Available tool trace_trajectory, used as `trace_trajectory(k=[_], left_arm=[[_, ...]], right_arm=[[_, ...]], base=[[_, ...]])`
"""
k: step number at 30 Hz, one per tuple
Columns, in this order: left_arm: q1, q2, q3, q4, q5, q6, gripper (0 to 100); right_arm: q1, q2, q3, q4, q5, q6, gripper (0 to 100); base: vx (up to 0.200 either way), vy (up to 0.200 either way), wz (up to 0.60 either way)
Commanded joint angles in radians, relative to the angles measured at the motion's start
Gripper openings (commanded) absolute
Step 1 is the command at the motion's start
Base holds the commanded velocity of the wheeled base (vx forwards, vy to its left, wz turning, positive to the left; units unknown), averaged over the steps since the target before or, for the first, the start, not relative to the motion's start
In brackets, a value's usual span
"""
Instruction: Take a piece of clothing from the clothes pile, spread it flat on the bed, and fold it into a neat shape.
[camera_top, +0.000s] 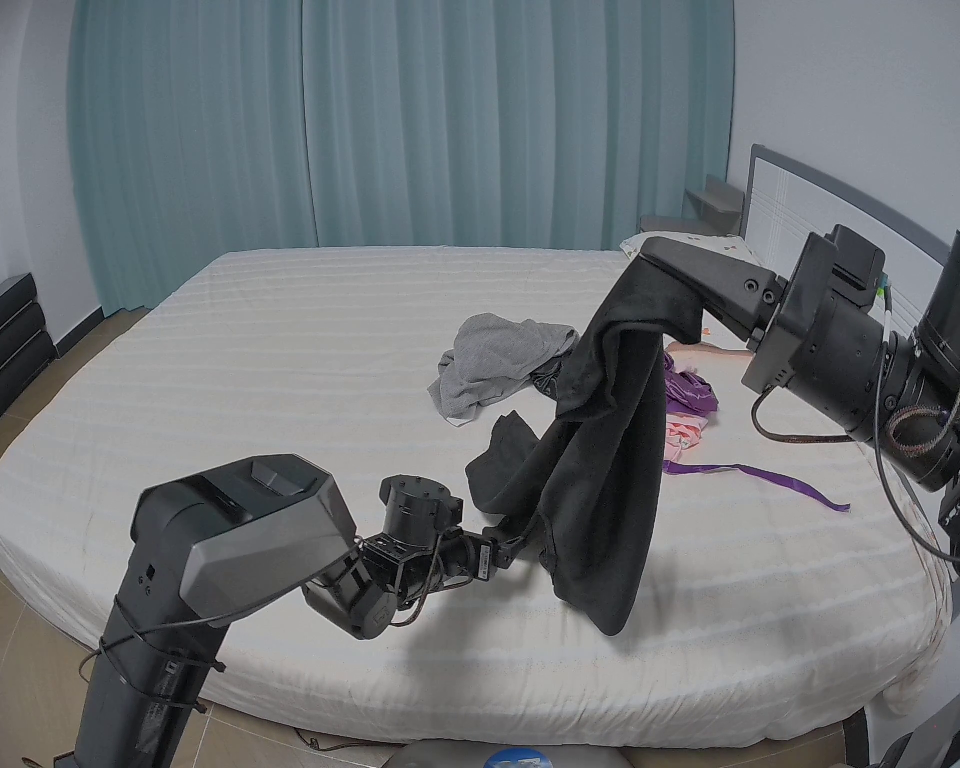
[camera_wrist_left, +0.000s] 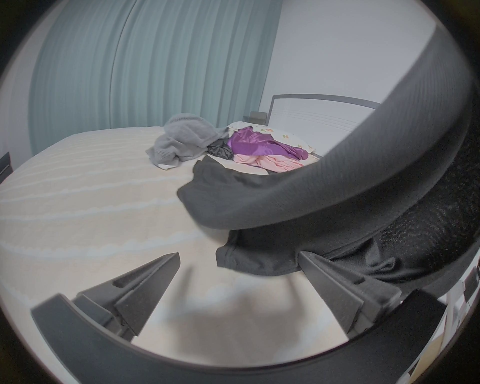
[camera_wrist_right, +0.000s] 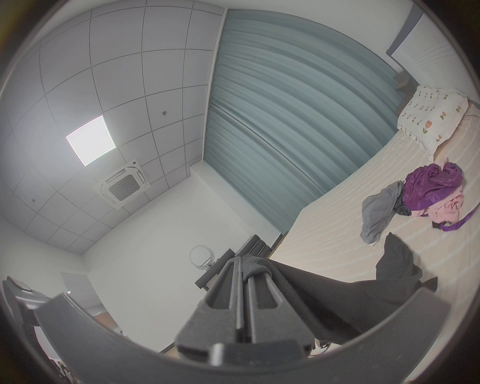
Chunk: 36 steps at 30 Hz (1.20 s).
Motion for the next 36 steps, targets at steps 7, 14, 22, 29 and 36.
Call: trace_trajectory(k=[7,14,22,29,36], left_arm=[[-0.063,0.106,-0.174,0.023,0.002,-0.055,100],[-0.063,0.117,-0.203,0.021,0.006,-0.124,0],[-0.062,0.1,-0.125,0.009,0.008,-0.173,0],[-0.02,0.002,-0.045,0.011,0.008,-0.188,0],[-0.01,-0.001,-0.033,0.014,0.008,-0.188,0]], right_arm=[[-0.05,0.011,-0.029,0.003,0.002,-0.001,0],[-0.043,0.034,-0.031,-0.003,0.004,-0.001,0],[-0.099,0.058,-0.031,-0.006,0.007,0.002,0],[-0.177,0.074,-0.043,-0.006,0.016,0.009,0],[-0.169,0.087,-0.086,0.007,0.011,0.012,0]], base=[[0.0,0.0,0.0],[0.0,0.0,0.0],[0.0,0.0,0.0],[0.0,0.0,0.0],[0.0,0.0,0.0]])
